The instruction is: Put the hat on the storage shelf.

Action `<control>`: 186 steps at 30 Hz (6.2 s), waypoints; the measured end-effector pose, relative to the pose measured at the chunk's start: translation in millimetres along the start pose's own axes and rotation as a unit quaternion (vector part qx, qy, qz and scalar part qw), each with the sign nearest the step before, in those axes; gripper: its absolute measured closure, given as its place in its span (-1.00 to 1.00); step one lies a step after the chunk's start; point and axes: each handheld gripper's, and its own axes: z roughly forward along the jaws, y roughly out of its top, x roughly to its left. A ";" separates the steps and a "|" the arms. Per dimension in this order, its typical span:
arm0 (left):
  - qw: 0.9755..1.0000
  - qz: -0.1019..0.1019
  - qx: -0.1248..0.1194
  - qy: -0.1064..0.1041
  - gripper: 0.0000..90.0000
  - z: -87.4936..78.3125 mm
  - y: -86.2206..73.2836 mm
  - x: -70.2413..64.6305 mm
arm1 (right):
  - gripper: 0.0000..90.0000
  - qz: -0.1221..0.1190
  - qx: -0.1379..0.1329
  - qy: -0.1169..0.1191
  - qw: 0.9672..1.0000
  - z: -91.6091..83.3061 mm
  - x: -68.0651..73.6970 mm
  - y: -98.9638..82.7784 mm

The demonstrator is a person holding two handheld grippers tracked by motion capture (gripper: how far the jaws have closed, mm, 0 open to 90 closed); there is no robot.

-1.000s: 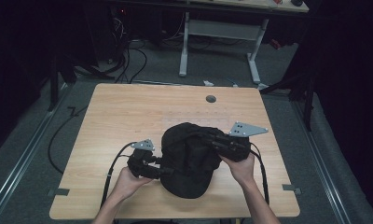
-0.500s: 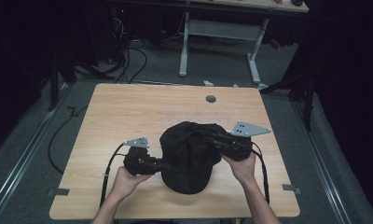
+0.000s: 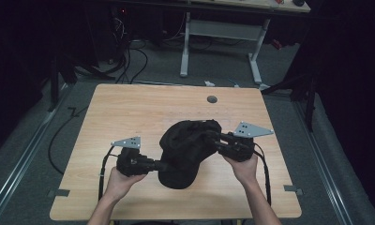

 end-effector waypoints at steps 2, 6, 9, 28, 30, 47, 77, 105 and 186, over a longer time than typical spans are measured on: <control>1.000 0.001 -0.007 0.000 0.92 -1.6 0.2 -0.4 | 0.60 -0.001 -0.001 -0.002 1.000 -0.5 0.4 0.0; 1.000 0.007 -0.015 0.008 0.92 -6.6 0.2 -1.4 | 0.41 0.003 0.005 -0.007 1.000 -1.0 -0.3 -0.3; 1.000 0.010 -0.020 0.018 0.92 -10.8 0.1 -2.2 | 0.15 0.010 0.017 -0.014 1.000 -1.3 -3.4 -2.0; 0.994 0.015 -0.066 0.089 0.92 -28.4 6.6 -1.5 | -0.14 0.073 0.071 -0.093 0.990 -9.7 -17.7 -68.2; 0.992 0.016 -0.066 0.104 0.92 -29.2 8.8 -0.4 | -0.13 0.060 0.092 -0.116 0.987 -3.4 -13.8 -77.5; 0.979 0.016 -0.120 0.161 0.92 -39.8 23.8 8.3 | -0.17 0.056 0.185 -0.245 0.950 13.1 -20.7 -125.6; 0.959 0.038 -0.141 0.244 0.92 -27.0 79.5 44.8 | -0.17 0.081 0.194 -0.246 0.946 15.5 -24.2 -136.0; 0.947 0.035 -0.146 0.284 0.92 3.0 84.9 85.6 | -0.16 0.081 0.194 -0.243 0.947 15.3 -23.9 -136.2; 0.948 -0.021 -0.107 0.300 0.02 -45.8 42.9 50.5 | -0.17 0.083 0.194 -0.242 0.947 15.4 -23.5 -136.2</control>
